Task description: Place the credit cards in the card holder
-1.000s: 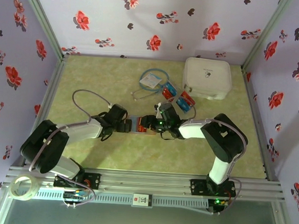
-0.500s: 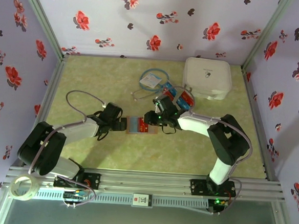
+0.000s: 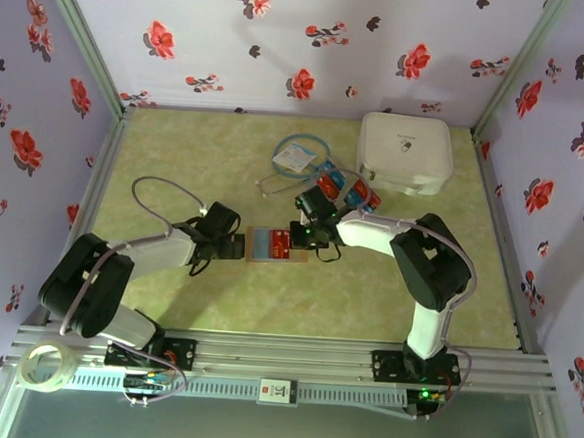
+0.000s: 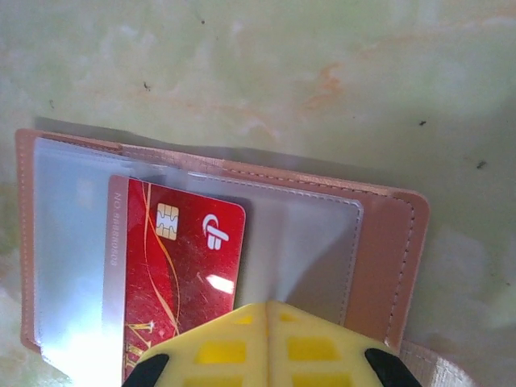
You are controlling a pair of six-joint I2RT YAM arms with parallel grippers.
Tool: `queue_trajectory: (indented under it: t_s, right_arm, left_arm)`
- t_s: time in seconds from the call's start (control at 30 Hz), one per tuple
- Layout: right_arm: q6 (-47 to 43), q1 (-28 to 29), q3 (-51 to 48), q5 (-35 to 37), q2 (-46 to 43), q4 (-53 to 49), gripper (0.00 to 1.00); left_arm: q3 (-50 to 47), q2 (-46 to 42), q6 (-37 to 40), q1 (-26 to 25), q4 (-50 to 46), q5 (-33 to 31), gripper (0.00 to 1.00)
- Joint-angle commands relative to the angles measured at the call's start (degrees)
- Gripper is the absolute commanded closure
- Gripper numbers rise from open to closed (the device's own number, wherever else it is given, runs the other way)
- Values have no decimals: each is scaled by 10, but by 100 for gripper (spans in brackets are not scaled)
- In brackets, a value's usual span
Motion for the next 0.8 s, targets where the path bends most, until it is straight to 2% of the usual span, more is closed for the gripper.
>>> queue_trajectory:
  t_s: [0.0, 0.77]
  right_arm:
    - [-11, 7, 21, 5, 16, -10, 94]
    - [-5, 33, 59, -9, 43, -15, 95]
  left_arm:
    - [17, 12, 5, 5, -14, -13, 0]
    - [24, 42, 7, 4, 6, 9, 0]
